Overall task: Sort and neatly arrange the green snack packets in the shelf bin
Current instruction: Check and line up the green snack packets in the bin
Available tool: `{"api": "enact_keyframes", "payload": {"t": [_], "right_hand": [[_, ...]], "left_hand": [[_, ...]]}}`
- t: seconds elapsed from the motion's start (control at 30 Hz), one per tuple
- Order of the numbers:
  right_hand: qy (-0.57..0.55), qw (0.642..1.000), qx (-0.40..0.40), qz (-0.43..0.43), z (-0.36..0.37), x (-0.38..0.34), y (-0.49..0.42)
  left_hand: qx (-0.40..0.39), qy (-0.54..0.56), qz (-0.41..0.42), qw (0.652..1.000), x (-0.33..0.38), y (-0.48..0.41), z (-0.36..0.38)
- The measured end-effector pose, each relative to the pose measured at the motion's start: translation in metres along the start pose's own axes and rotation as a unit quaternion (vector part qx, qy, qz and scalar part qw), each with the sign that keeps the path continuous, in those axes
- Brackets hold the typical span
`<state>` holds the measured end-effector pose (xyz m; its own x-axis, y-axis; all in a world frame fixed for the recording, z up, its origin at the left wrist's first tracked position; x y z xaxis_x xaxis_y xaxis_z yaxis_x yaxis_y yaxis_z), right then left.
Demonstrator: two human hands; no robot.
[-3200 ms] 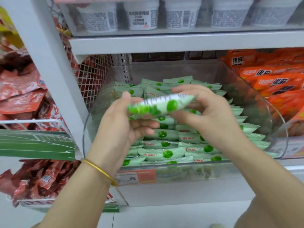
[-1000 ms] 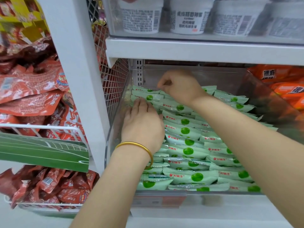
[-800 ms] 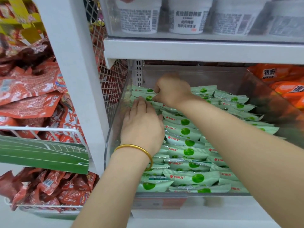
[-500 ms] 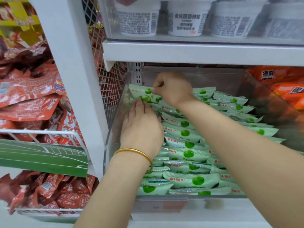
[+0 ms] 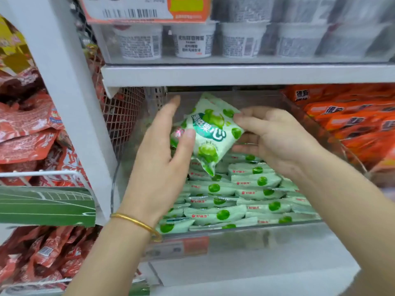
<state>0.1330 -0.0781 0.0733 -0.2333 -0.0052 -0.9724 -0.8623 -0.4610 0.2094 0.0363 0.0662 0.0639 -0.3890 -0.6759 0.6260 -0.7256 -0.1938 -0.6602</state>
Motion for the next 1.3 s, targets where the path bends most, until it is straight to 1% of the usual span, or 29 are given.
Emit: {"api": "enact_keyframes", "payload": {"t": [0.1,0.2,0.33,0.37,0.43,0.5,0.57,0.7,0.8,0.87,0.93,0.97,1.0,1.07,1.13,1.2,1.23,1.3], "right_hand": [[0.006,1.000,-0.013,-0.001,-0.020,0.008,0.020],[-0.001,1.000,0.006,-0.014,-0.033,0.015,0.029],[0.006,0.997,0.032,-0.069,-0.037,0.020,0.035],[0.010,0.996,0.030,-0.087,-0.037,0.020,0.037],[0.016,0.994,0.001,-0.109,-0.036,0.020,0.042],[0.043,0.991,-0.027,-0.120,-0.034,0.021,0.045],[0.067,0.989,-0.028,-0.132,-0.032,0.023,0.045],[0.022,0.992,-0.027,-0.123,-0.033,0.025,0.043],[0.023,0.992,-0.021,-0.123,-0.035,0.025,0.042],[0.031,0.991,-0.014,-0.130,-0.035,0.024,0.042],[0.025,0.991,-0.015,-0.129,-0.034,0.024,0.044],[0.019,0.992,-0.018,-0.126,-0.032,0.024,0.045],[0.012,0.992,-0.022,-0.124,-0.031,0.025,0.046],[0.006,0.991,-0.038,-0.128,-0.027,0.026,0.047],[0.006,0.989,-0.066,-0.135,-0.023,0.026,0.048],[0.005,0.986,-0.093,-0.137,-0.019,0.025,0.049],[0.006,0.986,-0.093,-0.140,-0.018,0.025,0.050],[0.010,0.986,-0.049,-0.160,-0.021,0.023,0.049]], "left_hand": [[-0.082,0.108,-0.007,0.991,0.018,0.012,0.012],[-0.141,0.190,-0.023,0.971,0.029,0.021,0.023],[-0.124,0.249,-0.061,0.958,0.033,0.028,0.031],[-0.117,0.251,-0.065,0.959,0.032,0.029,0.033],[-0.110,0.250,-0.072,0.959,0.029,0.030,0.035],[-0.106,0.236,-0.071,0.963,0.024,0.030,0.035],[-0.106,0.223,-0.066,0.967,0.021,0.030,0.036],[-0.119,0.195,-0.050,0.972,0.022,0.029,0.038],[-0.128,0.154,-0.031,0.979,0.022,0.028,0.040],[-0.121,0.052,0.000,0.991,0.025,0.029,0.038],[-0.089,-0.083,0.054,0.991,0.030,0.028,0.034],[-0.076,-0.124,0.069,0.987,0.032,0.027,0.033],[-0.073,-0.140,0.068,0.985,0.034,0.027,0.032],[-0.085,-0.145,0.050,0.985,0.037,0.027,0.034],[-0.101,-0.167,0.058,0.979,0.037,0.027,0.038],[-0.099,-0.152,0.060,0.982,0.035,0.028,0.040],[-0.091,-0.122,0.055,0.987,0.035,0.027,0.039],[-0.072,-0.066,0.049,0.994,0.034,0.024,0.034]]}}
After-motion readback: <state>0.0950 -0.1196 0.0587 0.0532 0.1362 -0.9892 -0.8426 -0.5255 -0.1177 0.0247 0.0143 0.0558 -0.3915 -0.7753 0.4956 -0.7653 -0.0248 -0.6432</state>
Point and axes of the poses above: each hand's wrist, its own y-axis away from the middle knuckle, its own z-axis out of the palm, x = y × z, the point moved 4 cm from there along -y, towards the middle knuckle, and after that the axes turned 12 degrees about z, right-handed, at the moved point
